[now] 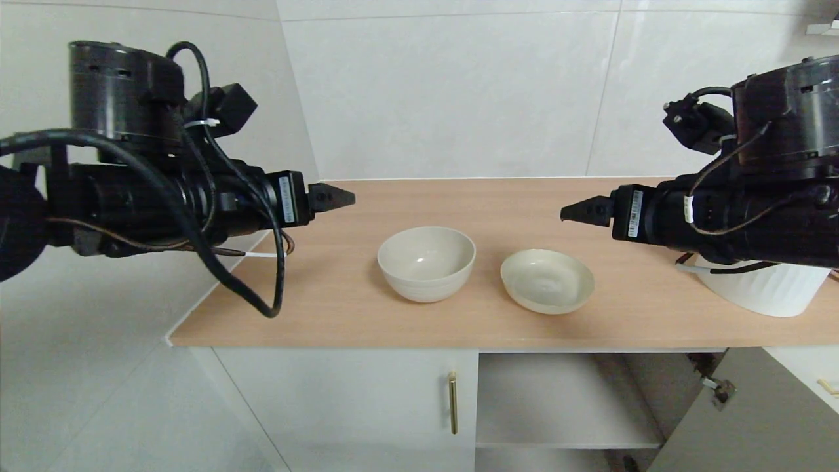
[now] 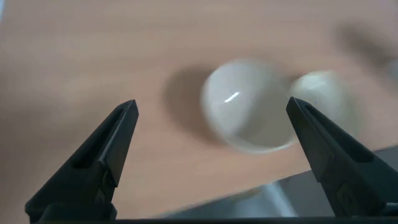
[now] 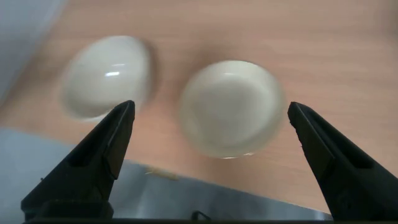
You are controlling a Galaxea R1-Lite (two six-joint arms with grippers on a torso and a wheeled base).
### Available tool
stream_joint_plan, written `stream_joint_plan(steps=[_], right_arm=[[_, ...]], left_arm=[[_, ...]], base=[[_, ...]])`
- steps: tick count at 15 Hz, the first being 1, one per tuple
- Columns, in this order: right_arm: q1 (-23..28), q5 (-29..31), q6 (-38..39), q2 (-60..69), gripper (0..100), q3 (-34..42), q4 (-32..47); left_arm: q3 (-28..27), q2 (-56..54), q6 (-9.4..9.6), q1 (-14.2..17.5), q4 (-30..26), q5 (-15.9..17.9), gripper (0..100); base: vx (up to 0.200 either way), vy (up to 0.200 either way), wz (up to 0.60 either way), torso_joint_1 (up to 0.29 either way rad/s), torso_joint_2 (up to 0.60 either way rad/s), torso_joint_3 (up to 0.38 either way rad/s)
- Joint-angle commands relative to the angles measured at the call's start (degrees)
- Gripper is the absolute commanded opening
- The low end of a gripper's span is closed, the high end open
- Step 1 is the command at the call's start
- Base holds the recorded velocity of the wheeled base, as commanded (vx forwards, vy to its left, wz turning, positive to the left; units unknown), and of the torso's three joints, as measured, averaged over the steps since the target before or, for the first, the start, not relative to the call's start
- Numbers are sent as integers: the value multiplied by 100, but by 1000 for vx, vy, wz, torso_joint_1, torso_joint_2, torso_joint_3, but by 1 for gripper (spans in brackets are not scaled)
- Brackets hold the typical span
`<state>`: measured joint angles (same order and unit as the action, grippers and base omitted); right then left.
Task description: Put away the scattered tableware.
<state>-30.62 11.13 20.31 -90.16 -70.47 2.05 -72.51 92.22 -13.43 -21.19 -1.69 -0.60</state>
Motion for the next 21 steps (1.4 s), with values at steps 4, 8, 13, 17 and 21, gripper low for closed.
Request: stream_joint_plan(steps=[4, 8, 13, 17, 21], right_arm=[[100, 996, 26, -872, 100, -722, 841], [118, 1014, 34, -898, 100, -740, 841], [118, 1014, 43, -907, 100, -740, 832], [118, 1014, 43, -933, 100, -740, 824], [118, 1014, 43, -924, 100, -740, 832]], left_arm=[[-536, 1079, -450, -430, -261, -389, 100], [-826, 1553, -458, -536, -604, -1056, 100], [-984, 1870, -537, -632, -648, -1092, 100], [-1081, 2054, -537, -659, -648, -1118, 0], [-1151, 2248, -546, -720, -648, -1127, 0]], base=[[0, 0, 0, 0, 0, 0], [0, 0, 0, 0, 0, 0], [0, 0, 0, 0, 0, 0], [0, 0, 0, 0, 0, 0], [0, 0, 0, 0, 0, 0]])
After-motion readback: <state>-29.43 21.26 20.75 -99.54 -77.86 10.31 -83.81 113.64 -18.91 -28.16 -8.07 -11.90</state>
